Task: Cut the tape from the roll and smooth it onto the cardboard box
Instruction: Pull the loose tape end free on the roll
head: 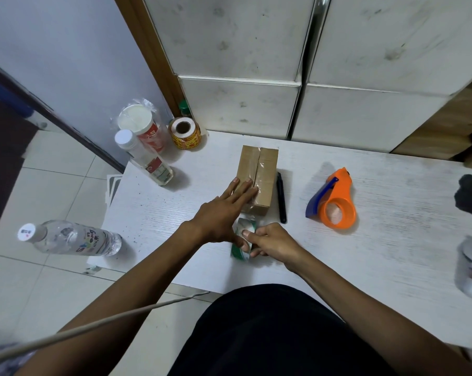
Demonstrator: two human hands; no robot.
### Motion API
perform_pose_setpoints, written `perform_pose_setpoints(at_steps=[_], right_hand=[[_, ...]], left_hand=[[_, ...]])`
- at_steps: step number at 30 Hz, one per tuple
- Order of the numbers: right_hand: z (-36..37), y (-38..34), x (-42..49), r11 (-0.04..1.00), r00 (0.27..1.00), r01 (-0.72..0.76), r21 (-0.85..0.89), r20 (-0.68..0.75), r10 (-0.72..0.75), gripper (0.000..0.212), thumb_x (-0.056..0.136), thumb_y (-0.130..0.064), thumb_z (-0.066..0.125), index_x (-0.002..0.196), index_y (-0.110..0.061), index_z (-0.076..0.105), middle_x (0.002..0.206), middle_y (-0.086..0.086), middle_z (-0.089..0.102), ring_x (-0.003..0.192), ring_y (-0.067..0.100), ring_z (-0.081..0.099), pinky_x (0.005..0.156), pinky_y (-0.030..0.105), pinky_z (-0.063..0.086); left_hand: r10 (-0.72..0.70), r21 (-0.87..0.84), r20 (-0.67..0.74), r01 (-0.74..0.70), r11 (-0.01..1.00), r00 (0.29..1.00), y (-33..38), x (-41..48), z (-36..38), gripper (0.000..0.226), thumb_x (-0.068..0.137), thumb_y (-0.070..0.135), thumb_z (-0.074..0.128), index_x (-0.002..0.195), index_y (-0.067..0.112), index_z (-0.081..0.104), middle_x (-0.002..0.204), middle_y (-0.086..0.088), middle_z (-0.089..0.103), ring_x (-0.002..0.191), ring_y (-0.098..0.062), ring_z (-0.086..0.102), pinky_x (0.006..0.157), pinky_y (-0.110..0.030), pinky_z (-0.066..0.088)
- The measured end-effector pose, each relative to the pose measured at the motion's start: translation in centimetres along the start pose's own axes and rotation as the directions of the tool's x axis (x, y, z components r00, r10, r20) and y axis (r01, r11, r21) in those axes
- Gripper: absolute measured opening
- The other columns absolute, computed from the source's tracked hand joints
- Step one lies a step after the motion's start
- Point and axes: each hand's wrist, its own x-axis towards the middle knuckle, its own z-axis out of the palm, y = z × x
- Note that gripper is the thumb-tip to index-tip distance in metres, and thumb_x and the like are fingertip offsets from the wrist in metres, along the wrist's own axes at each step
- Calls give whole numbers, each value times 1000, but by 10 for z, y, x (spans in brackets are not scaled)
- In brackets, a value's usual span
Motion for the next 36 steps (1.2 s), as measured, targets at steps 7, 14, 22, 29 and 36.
perform_pose_setpoints(at_steps=[7, 14, 22, 29, 36], right_hand=[[1, 1, 1, 999, 1000, 1, -38, -17, -2, 52, 87, -46, 66, 90, 6, 73, 85, 16, 78, 79, 26, 77, 83, 37, 54], [6, 1, -10, 989, 1000, 18, -150, 12, -17, 40, 86, -39, 69, 79, -1, 74, 74, 10, 78, 68, 12, 69, 83, 37, 56], [10, 5, -11, 993, 999, 19, -121, -26, -23, 41, 88, -39, 68, 81, 1, 71, 74, 12, 78, 71, 16, 68, 86, 46, 56], [8, 12, -9, 996, 998, 41, -76, -40, -44, 41, 84, -43, 71, 66, -7, 67, 72, 17, 76, 70, 22, 70, 86, 49, 56], [7, 16, -12, 997, 999, 40, -68, -14, -41, 35, 86, -40, 71, 68, -10, 64, 63, 7, 73, 70, 15, 68, 87, 43, 56]], left_hand=[[-5, 10, 12, 5, 1000, 1000, 0, 3, -1, 135, 60, 56, 86, 158, 28, -2, 166, 10, -14, 151, -16, -19, 97, -54, 48], [6, 100, 40, -10, 995, 999, 2, 6, 7, 159, 44, 60, 90, 156, 18, -14, 164, 0, -25, 149, -25, -27, 106, -57, 41], [42, 67, 15, -43, 997, 999, -2, 6, 12, 160, 44, 56, 93, 156, 19, -16, 163, 2, -26, 149, -25, -27, 104, -57, 43], [95, -56, -30, -96, 994, 995, -13, 12, 22, 161, 42, 54, 94, 154, 26, -18, 164, 4, -23, 149, -24, -25, 114, -62, 31], [70, -244, -264, -137, 960, 962, -25, 12, 9, 106, 71, 58, 78, 156, 23, 25, 166, -1, 16, 153, -23, 6, 121, -39, 18]])
